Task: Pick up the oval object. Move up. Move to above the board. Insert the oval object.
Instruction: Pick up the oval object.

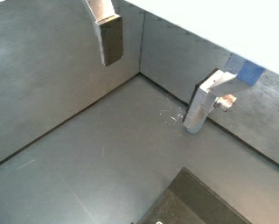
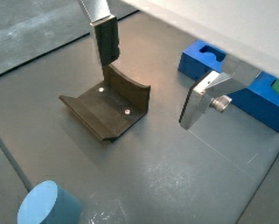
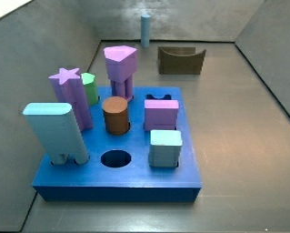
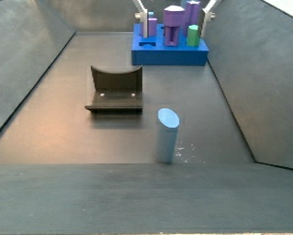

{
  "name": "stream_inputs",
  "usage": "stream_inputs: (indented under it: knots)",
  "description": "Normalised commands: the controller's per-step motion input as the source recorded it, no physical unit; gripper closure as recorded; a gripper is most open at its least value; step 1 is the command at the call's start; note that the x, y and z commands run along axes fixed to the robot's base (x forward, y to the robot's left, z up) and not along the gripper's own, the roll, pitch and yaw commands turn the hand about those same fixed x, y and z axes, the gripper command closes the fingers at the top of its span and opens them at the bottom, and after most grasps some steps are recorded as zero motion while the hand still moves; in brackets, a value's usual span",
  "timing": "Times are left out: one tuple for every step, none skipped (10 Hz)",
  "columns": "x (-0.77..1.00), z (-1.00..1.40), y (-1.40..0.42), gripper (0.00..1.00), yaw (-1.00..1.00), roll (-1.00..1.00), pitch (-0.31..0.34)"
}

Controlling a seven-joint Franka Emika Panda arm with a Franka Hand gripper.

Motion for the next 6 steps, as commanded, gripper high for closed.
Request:
stream_inputs:
  knots:
    - [0.35,-0.23,0.29,0.00,0.19,0.02,0.031]
    - [0.43,-0.26,0.55,0.00,0.28,0.00,0.027]
    - [0.25,-0.37,0.65,0.00,0.32,-0.03,0.000]
    - [0.17,-0.39,0.65,0.00,0.39,-0.03,-0.033]
    - [0.18,-0.39,0.65,0.00,0.39,-0.02,-0.039]
    - [0.16,-0.42,0.68,0.00,0.36,-0.04,-0.034]
